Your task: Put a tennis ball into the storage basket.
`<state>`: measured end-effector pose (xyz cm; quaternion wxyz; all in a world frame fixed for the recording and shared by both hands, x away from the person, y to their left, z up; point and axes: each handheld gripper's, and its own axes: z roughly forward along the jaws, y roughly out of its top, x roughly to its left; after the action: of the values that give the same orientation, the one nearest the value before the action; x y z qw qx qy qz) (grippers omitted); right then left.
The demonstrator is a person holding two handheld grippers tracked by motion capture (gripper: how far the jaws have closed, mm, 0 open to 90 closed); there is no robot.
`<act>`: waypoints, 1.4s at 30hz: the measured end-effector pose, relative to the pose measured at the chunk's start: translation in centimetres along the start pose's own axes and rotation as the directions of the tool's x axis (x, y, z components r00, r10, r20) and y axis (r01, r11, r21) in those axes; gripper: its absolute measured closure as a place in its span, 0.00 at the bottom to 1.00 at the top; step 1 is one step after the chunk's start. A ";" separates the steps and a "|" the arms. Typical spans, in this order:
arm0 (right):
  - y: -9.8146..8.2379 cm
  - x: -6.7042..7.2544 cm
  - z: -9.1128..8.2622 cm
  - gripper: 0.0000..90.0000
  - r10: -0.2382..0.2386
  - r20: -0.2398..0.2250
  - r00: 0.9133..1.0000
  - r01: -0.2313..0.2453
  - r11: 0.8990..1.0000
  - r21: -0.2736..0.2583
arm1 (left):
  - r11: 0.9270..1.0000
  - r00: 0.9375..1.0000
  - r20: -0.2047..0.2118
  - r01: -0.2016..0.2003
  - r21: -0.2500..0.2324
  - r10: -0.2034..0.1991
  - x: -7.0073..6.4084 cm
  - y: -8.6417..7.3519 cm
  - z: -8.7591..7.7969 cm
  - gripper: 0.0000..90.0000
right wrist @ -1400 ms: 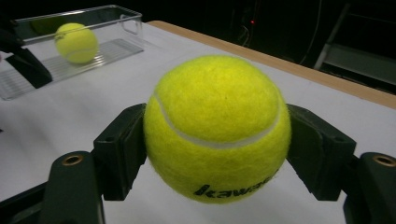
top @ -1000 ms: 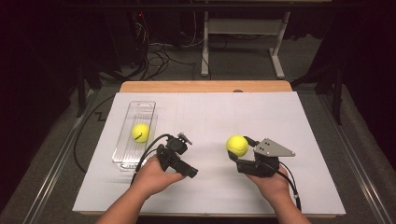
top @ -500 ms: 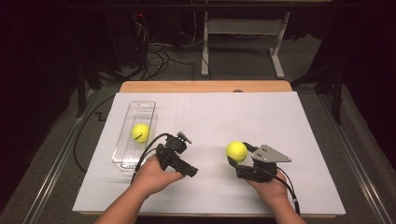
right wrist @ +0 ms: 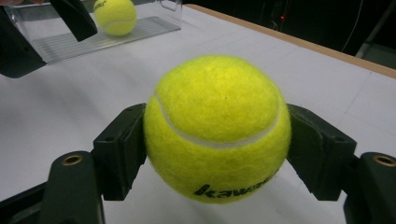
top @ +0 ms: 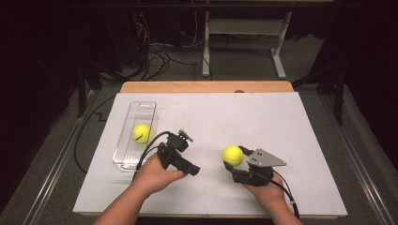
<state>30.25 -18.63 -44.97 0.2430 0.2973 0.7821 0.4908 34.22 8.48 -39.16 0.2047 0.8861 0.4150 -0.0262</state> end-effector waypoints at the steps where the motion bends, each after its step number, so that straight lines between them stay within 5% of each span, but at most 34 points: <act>1: 0.0 0.2 0.0 0.30 -0.005 -0.006 1.000 0.005 1.000 0.002 | 1.000 1.000 0.002 0.001 0.001 -0.001 -0.1 0.0 0.0 0.01; 42: 0.6 3.8 1.7 0.30 -0.046 -0.121 0.992 0.047 0.999 0.002 | 1.000 1.000 0.013 -0.009 -0.020 0.009 -1.0 2.0 -1.3 0.01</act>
<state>28.84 -14.74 -45.42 0.2059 0.2494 0.8033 0.5001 34.92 7.10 -37.08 0.2161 0.8857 0.4099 -0.0269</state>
